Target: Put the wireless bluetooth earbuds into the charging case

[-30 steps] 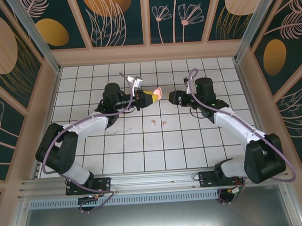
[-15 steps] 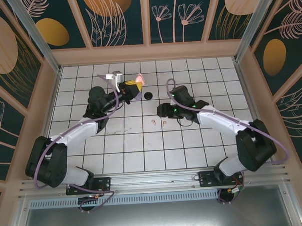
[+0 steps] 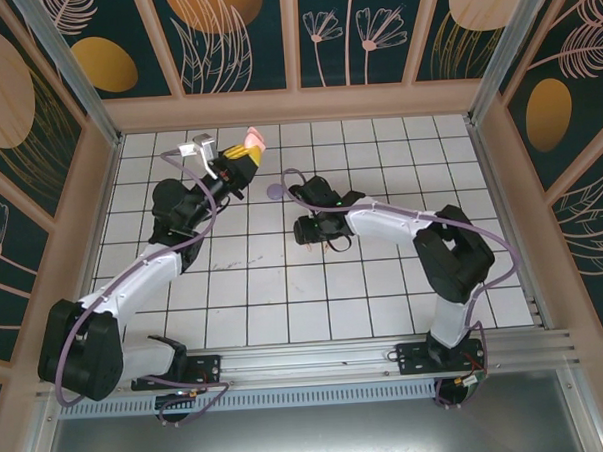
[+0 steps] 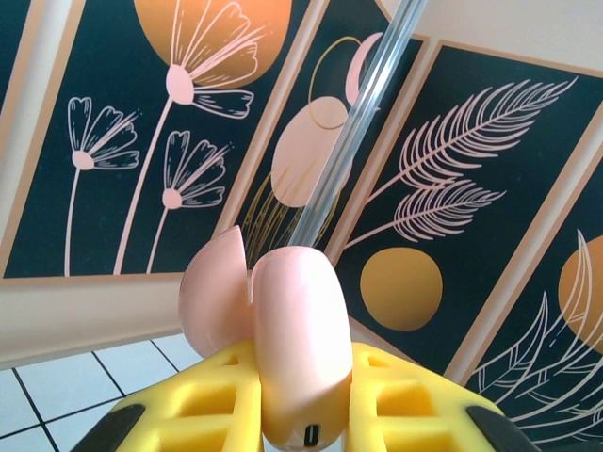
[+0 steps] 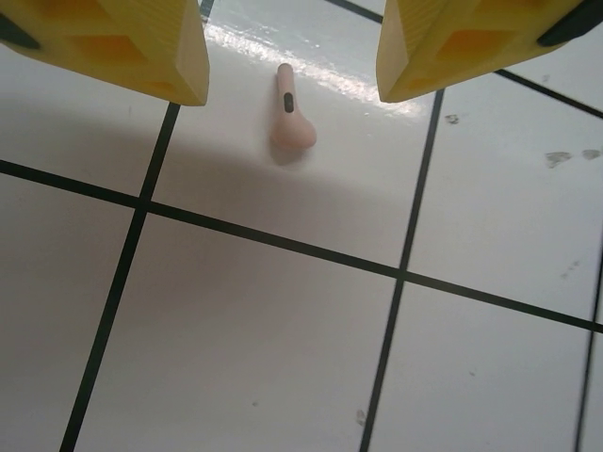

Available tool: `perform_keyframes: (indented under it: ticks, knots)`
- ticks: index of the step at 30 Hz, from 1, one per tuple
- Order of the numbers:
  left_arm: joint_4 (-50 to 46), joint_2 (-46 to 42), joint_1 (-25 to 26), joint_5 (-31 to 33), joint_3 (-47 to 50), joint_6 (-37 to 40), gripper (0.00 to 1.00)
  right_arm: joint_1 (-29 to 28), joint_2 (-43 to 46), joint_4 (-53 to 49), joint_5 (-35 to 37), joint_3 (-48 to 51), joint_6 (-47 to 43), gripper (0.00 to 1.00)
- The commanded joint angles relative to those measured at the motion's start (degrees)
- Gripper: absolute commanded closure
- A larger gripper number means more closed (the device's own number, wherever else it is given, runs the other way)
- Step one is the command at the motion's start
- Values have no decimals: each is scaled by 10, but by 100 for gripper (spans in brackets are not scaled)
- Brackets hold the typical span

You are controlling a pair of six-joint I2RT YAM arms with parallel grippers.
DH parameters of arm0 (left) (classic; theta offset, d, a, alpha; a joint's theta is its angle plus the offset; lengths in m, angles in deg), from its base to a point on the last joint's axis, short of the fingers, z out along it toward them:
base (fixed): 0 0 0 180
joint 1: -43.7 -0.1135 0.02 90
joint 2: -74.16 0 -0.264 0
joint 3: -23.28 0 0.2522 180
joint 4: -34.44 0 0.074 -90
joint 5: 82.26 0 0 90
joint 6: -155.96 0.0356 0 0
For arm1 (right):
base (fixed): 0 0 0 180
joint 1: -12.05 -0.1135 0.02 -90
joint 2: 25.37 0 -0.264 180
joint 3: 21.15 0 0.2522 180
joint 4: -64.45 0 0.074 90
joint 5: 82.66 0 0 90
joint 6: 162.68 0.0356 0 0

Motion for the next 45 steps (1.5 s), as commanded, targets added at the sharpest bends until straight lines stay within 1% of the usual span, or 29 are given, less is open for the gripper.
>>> perform_keyframes:
  ticks: [1, 6, 10, 13, 15, 18, 20, 24, 28, 34, 45]
  knots:
    - [28, -18, -5, 6, 6, 5, 100, -3, -6, -30, 20, -22, -11, 50]
    - [21, -12, -5, -27, 12, -3, 100, 3, 36, -14, 30, -13, -13, 50]
    - [38, 4, -5, -86, 24, -28, 100, 13, 118, 16, 25, 9, -14, 50]
    - [69, 26, -5, -146, 26, -64, 100, 41, 201, 67, -26, 41, -6, 50]
    - [95, 43, -5, -186, 24, -90, 100, 70, 255, 107, -73, 62, 4, 50]
    - [120, 64, -5, -225, 21, -121, 100, 105, 315, 151, -137, 75, 12, 50]
    - [130, 72, -4, -236, 20, -133, 100, 117, 336, 169, -169, 70, 15, 51]
    - [163, 93, 0, -275, 11, -167, 100, 119, 337, 187, -217, 43, 21, 53]
    - [161, 108, 12, -303, -7, -174, 100, 119, 323, 208, -243, 32, 31, 57]
    - [145, 111, 18, -307, -20, -167, 100, 115, 313, 221, -271, 29, 35, 62]
    - [126, 116, 27, -307, -38, -159, 100, 96, 297, 221, -278, 27, 30, 64]
